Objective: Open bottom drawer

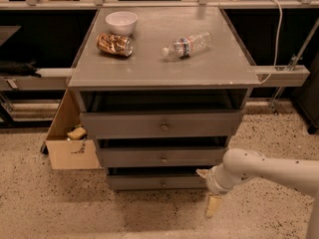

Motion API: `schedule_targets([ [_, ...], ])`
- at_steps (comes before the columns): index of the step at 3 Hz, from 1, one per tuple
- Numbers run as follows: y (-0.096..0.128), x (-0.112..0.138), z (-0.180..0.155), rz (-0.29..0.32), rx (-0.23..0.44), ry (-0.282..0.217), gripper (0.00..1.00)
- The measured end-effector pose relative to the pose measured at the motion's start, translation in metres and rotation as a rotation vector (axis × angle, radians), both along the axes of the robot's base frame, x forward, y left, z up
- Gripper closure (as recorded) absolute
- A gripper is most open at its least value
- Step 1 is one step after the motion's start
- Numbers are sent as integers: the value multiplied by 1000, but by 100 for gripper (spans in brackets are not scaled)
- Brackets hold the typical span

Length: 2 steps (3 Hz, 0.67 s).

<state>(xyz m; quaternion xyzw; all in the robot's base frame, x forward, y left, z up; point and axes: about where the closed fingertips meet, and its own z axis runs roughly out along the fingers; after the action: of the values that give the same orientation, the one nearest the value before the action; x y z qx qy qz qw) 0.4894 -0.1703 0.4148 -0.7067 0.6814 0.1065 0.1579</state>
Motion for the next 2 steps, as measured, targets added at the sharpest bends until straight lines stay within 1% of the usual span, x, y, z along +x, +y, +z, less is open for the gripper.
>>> schedule_targets([
  [1,-5,4,-17,-21,-39,-7,0],
  [2,-16,21,-57,-21,-88,-26,0],
])
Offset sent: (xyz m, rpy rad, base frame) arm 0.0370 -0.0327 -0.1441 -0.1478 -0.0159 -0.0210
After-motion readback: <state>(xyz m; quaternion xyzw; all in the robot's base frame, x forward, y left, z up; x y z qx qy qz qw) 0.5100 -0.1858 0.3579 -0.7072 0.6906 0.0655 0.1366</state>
